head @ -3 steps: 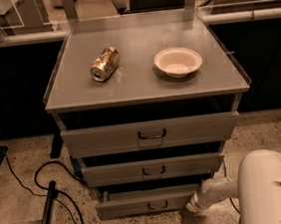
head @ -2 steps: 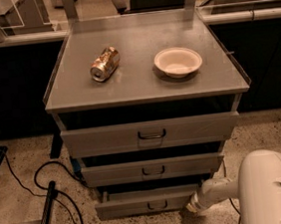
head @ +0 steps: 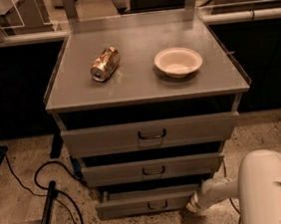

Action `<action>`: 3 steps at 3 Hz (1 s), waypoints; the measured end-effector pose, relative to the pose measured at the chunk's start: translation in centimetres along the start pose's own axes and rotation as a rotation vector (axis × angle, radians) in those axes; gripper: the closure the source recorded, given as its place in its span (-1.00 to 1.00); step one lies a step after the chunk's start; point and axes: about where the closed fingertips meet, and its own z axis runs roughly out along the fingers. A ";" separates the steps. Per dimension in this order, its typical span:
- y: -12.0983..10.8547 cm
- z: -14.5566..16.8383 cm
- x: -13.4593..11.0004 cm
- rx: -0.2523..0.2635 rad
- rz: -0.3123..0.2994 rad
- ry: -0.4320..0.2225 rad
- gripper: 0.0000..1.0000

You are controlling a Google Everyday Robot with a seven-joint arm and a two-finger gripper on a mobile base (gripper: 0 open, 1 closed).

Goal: Close bottom drawer

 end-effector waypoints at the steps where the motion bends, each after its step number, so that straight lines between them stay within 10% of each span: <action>1: 0.0 0.0 0.0 0.000 0.000 0.000 -0.75; 3: 0.0 0.0 0.0 0.000 0.000 0.000 -1.00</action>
Offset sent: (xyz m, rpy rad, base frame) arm 0.0000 0.0000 0.0000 0.0000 0.0000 0.0000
